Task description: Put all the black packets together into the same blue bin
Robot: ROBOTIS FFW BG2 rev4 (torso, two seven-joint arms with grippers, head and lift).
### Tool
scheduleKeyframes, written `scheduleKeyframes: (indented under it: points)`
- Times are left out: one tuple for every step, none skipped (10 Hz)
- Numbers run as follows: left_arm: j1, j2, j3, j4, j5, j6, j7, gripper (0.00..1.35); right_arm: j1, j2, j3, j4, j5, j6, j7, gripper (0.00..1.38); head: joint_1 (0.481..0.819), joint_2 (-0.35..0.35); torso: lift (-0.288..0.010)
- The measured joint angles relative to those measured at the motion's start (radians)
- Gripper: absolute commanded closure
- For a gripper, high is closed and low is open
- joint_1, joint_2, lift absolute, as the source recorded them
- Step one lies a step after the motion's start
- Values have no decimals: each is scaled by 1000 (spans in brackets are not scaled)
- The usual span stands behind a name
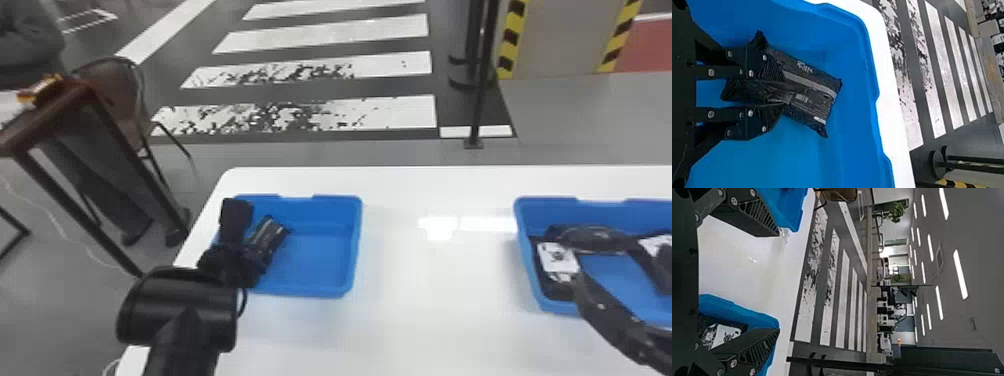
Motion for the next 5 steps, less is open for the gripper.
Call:
scheduleKeyframes:
  points:
    - [3, 0, -5, 0, -11, -12, 0, 1208, 0, 0, 0, 2, -2, -5, 1, 167, 695, 222, -110]
    - [9, -2, -5, 0, -15, -37, 1, 1208, 0, 0, 0, 6, -6, -10, 1, 167, 695, 220, -110]
    - [17, -7, 5, 0, -13, -72, 0, 1208, 0, 0, 0, 9, -8, -16, 3, 165, 695, 219, -110]
    - [33, -14, 23, -2, 9, -123, 0, 1208, 1, 0, 0, 12, -11, -22, 4, 165, 695, 219, -110]
    - [64, -23, 46, -33, 55, -180, 0, 1208, 2, 0, -1, 13, -13, -27, 5, 165, 695, 213, -110]
